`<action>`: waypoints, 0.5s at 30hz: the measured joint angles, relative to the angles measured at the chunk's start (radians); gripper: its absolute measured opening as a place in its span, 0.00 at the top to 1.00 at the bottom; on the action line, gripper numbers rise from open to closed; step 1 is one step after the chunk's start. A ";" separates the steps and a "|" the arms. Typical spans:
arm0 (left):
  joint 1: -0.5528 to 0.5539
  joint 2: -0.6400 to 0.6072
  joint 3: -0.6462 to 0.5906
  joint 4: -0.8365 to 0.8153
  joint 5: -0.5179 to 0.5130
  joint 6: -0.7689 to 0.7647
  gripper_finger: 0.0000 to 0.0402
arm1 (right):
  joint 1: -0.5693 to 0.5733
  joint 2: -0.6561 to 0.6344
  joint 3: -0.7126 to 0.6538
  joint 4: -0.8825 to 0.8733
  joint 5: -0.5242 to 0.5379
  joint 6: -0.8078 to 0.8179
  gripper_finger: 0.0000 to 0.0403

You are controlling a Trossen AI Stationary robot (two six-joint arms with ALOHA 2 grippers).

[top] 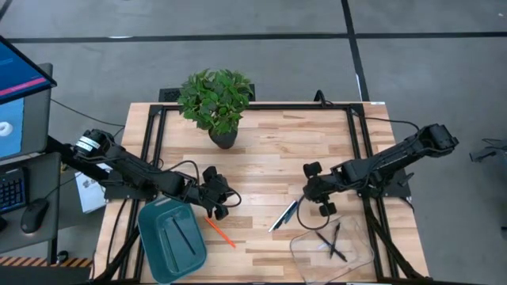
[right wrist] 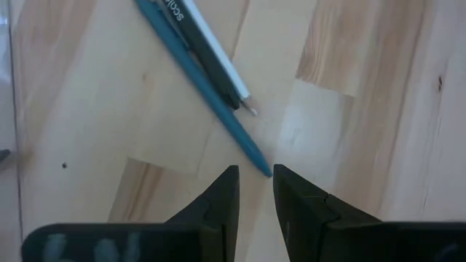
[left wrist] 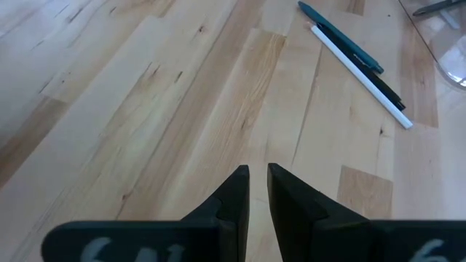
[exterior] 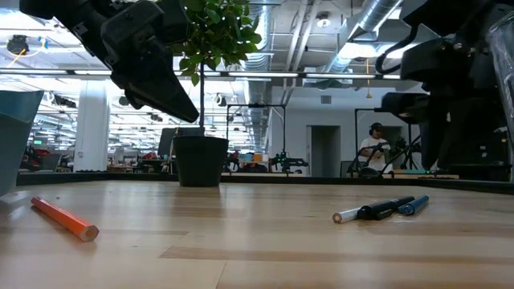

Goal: Sort pens & pencils
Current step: Put the blue pen into the transparent bin

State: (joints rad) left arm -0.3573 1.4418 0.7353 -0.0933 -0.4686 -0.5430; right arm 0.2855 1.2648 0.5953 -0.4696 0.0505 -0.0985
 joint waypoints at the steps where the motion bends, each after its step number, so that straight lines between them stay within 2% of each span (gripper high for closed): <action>1: 0.000 0.000 0.000 0.000 0.000 0.000 0.90 | -0.001 0.000 0.000 0.002 0.000 -0.016 0.73; 8: 0.000 0.000 0.000 0.001 0.000 -0.003 0.90 | 0.000 0.000 -0.005 0.095 -0.001 -0.094 0.73; 15: 0.000 0.000 0.000 0.001 -0.010 -0.036 0.90 | 0.000 0.000 -0.107 0.250 -0.010 -0.108 0.73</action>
State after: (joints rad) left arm -0.3573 1.4418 0.7353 -0.0921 -0.4791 -0.5794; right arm 0.2852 1.2648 0.4888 -0.2192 0.0410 -0.2064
